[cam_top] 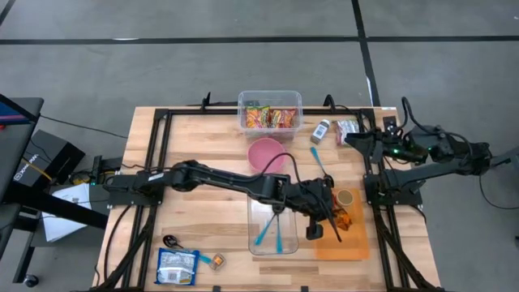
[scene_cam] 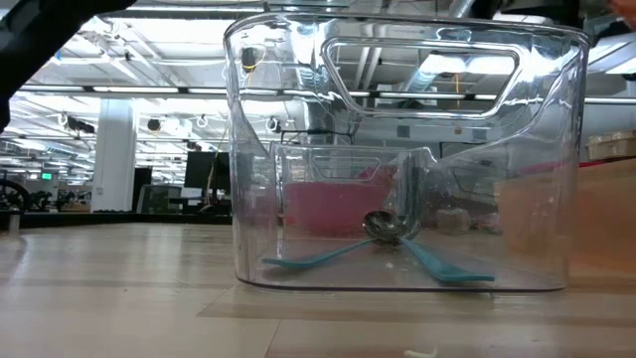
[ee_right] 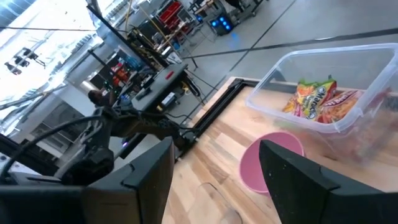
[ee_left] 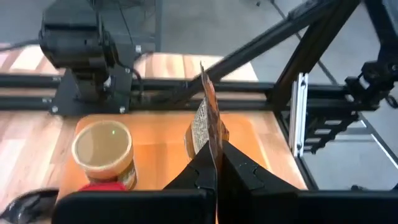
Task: Pick & Place Food Item
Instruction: Put the orange seasoning pack into the orange bin
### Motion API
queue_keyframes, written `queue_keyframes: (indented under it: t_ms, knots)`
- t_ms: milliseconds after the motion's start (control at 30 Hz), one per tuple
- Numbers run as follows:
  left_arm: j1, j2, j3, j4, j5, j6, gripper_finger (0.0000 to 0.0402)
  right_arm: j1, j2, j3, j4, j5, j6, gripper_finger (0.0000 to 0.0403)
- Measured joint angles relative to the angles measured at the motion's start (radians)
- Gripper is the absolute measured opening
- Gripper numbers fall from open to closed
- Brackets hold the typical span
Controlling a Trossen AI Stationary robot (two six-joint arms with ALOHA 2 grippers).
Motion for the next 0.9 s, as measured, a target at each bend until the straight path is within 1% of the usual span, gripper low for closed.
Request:
queue_keyframes:
  t_ms: [200, 367, 433, 533, 700, 800, 900]
  knots:
    - [0.002, 0.039, 0.002, -0.001, 0.008, 0.000, 0.0000, 0.000, -0.001, 0.000, -0.002, -0.001, -0.003, 0.0228]
    - [0.001, 0.073, -0.002, -0.090, 0.016, -0.004, 0.0000, 0.000, -0.002, 0.000, -0.009, -0.001, -0.003, 0.0228]
    - [0.005, 0.079, 0.000, -0.070, 0.011, -0.004, 0.0000, 0.000, -0.003, 0.000, -0.008, -0.001, -0.003, 0.0228]
    - [0.010, 0.079, 0.000, -0.095, 0.009, -0.004, 0.0000, 0.000, -0.003, 0.000, -0.010, -0.001, -0.003, 0.0228]
    - [0.020, 0.080, -0.032, -0.087, 0.008, -0.011, 0.0000, 0.000, -0.002, 0.000, -0.024, -0.001, -0.003, 0.0228]
    - [0.029, 0.080, -0.061, -0.036, 0.007, -0.016, 0.0000, 0.000, -0.002, 0.000, -0.025, -0.001, -0.006, 0.0228]
    - [0.040, 0.081, -0.083, -0.032, 0.008, -0.035, 0.0000, 0.000, -0.003, 0.000, -0.025, -0.001, -0.006, 0.0228]
